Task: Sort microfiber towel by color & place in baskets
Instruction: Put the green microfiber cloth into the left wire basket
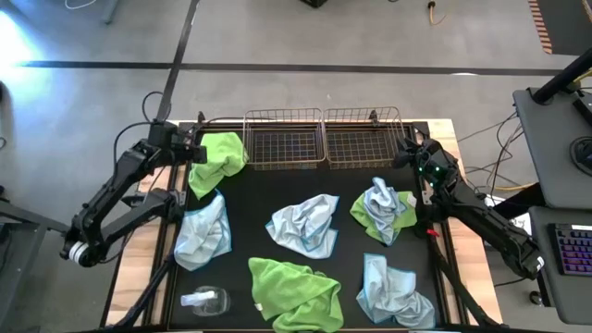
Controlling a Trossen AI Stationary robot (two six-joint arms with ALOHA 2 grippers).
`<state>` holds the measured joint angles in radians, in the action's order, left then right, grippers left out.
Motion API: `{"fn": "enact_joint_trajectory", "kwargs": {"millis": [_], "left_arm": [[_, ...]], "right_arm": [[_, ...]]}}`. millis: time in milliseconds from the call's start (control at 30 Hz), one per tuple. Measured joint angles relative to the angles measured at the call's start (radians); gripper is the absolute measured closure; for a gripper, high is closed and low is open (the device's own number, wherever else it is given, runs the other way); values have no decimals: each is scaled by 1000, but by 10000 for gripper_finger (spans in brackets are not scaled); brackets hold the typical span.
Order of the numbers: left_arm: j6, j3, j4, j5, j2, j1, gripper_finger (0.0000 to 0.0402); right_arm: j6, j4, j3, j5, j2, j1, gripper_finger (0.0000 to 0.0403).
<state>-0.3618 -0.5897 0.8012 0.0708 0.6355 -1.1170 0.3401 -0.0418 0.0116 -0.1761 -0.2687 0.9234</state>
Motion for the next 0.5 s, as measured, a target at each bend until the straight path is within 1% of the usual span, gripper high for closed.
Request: {"fn": "enact_joint_trajectory", "kwargs": {"millis": [167, 333, 400, 500], "left_arm": [[-13, -33, -49, 1, 58, 48, 216], [29, -156, -85, -1, 119, 95, 216], [62, -212, -86, -5, 142, 110, 216], [111, -265, -90, -10, 176, 121, 216]], "right_arm": [[-13, 0, 0, 1, 0, 0, 243], [-12, -5, 0, 6, 0, 0, 243], [-2, -26, 0, 47, -1, 1, 243], [19, 11, 41, 169, -8, 0, 243]]}}
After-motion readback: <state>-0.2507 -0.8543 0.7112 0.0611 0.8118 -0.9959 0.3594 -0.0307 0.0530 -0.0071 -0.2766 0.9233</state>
